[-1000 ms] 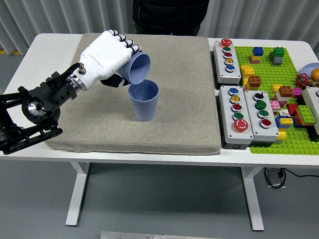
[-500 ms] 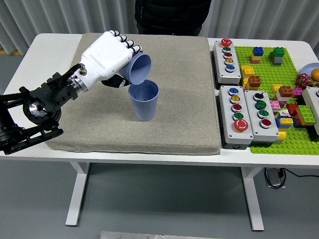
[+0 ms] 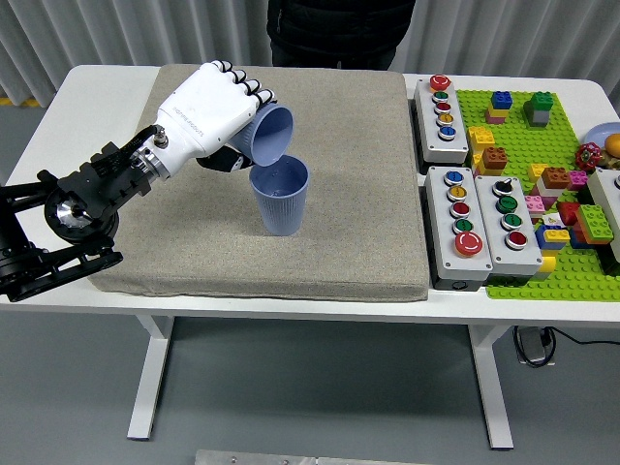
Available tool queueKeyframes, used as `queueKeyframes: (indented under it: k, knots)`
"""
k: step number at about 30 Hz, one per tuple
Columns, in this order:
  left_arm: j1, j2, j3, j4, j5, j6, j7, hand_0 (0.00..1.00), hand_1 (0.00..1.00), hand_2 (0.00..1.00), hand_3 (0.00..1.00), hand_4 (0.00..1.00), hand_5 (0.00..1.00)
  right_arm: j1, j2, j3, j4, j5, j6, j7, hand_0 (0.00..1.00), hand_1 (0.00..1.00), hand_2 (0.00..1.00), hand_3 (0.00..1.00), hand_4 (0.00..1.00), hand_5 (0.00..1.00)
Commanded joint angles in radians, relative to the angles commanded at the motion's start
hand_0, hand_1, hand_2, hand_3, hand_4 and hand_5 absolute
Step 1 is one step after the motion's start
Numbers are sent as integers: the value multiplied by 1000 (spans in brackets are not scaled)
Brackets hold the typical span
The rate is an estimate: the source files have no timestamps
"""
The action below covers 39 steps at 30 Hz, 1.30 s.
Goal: Pick cup pour cup place
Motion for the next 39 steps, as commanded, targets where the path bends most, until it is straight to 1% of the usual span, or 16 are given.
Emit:
queueKeyframes:
  k: [4,7,9,10,11,14,17,18,20,22,25,28,29,31,34,39]
  knots:
    - [21,3,-41,12,0,57,-42,424,498,546,551,720,79,0,0,0,0,4,0,1,668,608,552,528,2,72]
    - [50,1,-94,26,-48,111,-99,424,498,546,551,720,79,-1,2,5,0,-4,1,-2,668,608,552,528,2,72]
    - [74,-1,-132,29,-132,128,-154,424,498,546,551,720,79,-4,3,6,0,-8,1,-3,668,608,552,528,2,72]
    - [78,-1,-137,29,-171,131,-164,429,498,550,551,723,79,-4,3,6,0,-8,1,-3,668,608,552,528,2,73]
    - [97,-4,-158,31,-229,134,-199,429,498,550,551,723,79,-6,4,7,0,-10,1,-4,668,608,552,528,2,73]
    - [135,-11,-199,32,-350,139,-261,429,498,550,551,723,79,-10,6,10,0,-16,2,-7,668,608,552,528,2,73]
    - [200,-31,-275,42,-467,145,-358,437,502,552,551,721,78,-15,8,15,0,-28,5,-10,667,608,552,529,2,74]
    - [207,-33,-286,43,-506,147,-378,437,502,552,551,721,78,-15,8,15,0,-29,5,-10,667,608,552,529,2,74]
    - [250,-54,-335,52,-590,147,-431,437,502,552,551,721,78,-20,10,18,1,-34,5,-12,667,608,552,529,2,74]
    - [304,-92,-408,69,-675,132,-478,445,501,551,551,722,81,-25,11,22,1,-42,6,-12,668,608,552,528,2,76]
    - [378,-166,-529,104,-808,119,-532,445,501,551,551,722,81,-34,14,21,1,-44,7,-15,668,608,552,528,2,76]
    - [423,-236,-640,140,-925,125,-557,453,500,551,550,724,84,-39,17,21,1,-50,7,-18,667,608,552,529,2,78]
    - [441,-273,-692,166,-977,137,-564,453,500,551,550,724,84,-41,17,20,1,-54,9,-19,667,608,552,529,2,78]
    - [452,-295,-741,182,-1055,140,-564,453,500,551,550,724,84,-41,17,19,0,-55,9,-20,667,608,552,529,2,78]
    - [467,-316,-768,201,-1153,150,-559,451,501,552,550,723,90,-41,17,16,-1,-46,8,-17,668,608,551,529,2,81]
    - [492,-351,-772,217,-1112,156,-557,451,501,552,550,723,90,-35,15,11,-3,-33,6,-13,668,608,551,529,2,81]
